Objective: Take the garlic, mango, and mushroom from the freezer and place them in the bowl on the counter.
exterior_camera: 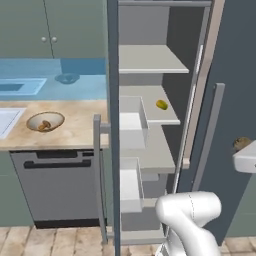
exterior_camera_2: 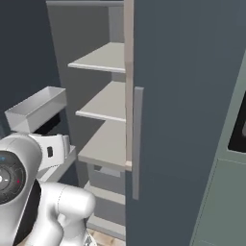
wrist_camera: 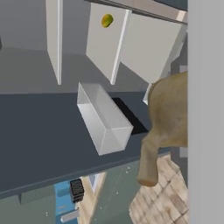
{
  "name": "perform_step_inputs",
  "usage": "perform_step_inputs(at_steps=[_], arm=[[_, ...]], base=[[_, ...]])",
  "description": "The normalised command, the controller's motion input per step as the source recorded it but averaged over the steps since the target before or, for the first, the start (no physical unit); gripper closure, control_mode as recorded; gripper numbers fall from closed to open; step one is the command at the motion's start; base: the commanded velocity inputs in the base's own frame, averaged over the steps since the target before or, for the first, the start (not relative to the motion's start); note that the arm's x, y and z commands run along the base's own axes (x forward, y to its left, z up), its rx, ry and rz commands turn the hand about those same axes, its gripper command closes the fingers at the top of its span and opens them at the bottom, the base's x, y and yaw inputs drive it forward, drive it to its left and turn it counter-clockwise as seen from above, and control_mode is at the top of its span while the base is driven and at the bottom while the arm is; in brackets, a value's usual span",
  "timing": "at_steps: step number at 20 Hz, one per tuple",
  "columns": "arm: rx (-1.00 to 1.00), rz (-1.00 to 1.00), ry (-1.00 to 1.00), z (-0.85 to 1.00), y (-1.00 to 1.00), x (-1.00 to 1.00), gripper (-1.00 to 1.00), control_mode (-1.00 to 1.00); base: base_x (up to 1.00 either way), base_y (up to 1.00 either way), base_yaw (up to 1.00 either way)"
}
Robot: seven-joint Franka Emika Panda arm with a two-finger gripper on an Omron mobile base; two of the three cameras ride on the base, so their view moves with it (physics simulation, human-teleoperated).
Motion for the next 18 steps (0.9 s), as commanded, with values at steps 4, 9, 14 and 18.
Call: perform_step_inputs(at_steps=[4,9,14,18], arm=[[0.0,0.0,0.0,0.0,0.0,0.0,1.0,1.0],[0.0,0.0,0.0,0.0,0.0,0.0,1.0,1.0],[0.0,0.0,0.0,0.0,0.0,0.0,1.0,1.0],[0.0,0.0,0.0,0.0,0.0,0.0,1.0,1.0]], base=[[0.88,0.91,-0.08],[0.7,0.04,0.23],[0.04,0.67,0.19],[-0.49,1.0,0.26]])
